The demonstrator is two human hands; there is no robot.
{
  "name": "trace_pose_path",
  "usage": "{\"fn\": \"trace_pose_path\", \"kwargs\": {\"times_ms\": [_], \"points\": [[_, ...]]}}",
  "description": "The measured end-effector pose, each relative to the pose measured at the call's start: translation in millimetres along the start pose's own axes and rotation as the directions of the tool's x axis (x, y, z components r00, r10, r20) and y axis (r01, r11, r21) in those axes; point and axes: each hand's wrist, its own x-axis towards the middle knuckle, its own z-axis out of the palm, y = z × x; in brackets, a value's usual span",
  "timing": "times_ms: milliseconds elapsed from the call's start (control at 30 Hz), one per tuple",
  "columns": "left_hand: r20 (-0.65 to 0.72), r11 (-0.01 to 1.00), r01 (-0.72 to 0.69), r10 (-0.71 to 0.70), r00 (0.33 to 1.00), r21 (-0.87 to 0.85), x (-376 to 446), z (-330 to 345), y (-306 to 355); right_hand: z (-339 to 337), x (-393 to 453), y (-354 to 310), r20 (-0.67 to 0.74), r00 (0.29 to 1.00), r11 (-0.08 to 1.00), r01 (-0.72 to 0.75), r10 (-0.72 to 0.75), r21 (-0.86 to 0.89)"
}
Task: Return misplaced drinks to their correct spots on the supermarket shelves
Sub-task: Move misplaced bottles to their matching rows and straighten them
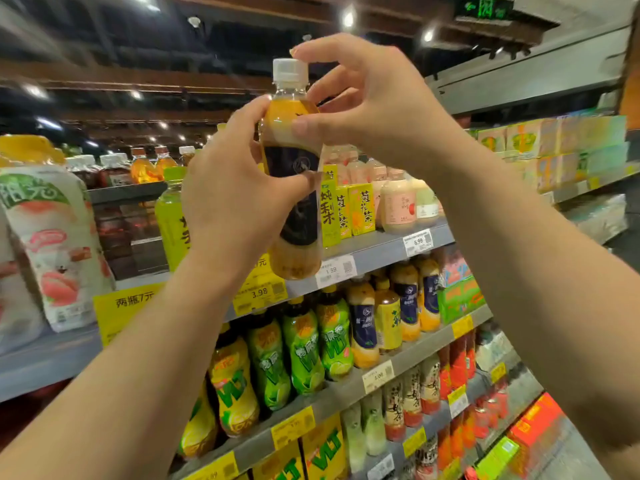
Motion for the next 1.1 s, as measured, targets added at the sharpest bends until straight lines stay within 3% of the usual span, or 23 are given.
{"fn": "trace_pose_path", "kwargs": {"times_ms": [300, 533, 767, 1100], "points": [[0.137, 0.978, 0.042, -0.014, 0.99, -0.203, -44.0, 76.0, 42.6, -50.2, -59.5, 62.2, 0.056, 0.985, 0.986, -0.164, 0.165, -0.033], [0.195, 0.96, 0.154, -0.11, 0.975, -0.233, -77.3, 156.1, 77.0, -84.0, -92.9, 147.9, 0.208, 0.945, 0.952, -0.282, 0.253, 0.122], [0.27, 0.944, 0.291, -0.242, 0.932, -0.156, -121.3, 235.1, 96.1, -97.9, -130.2, 235.0, 0.404, 0.856, 0.852, -0.448, 0.322, 0.27], [0.408, 0.933, 0.361, -0.335, 0.849, 0.015, -172.4, 290.4, 100.0, -73.7, -177.6, 325.8, 0.418, 0.85, 0.8, -0.48, 0.322, 0.36]]}}
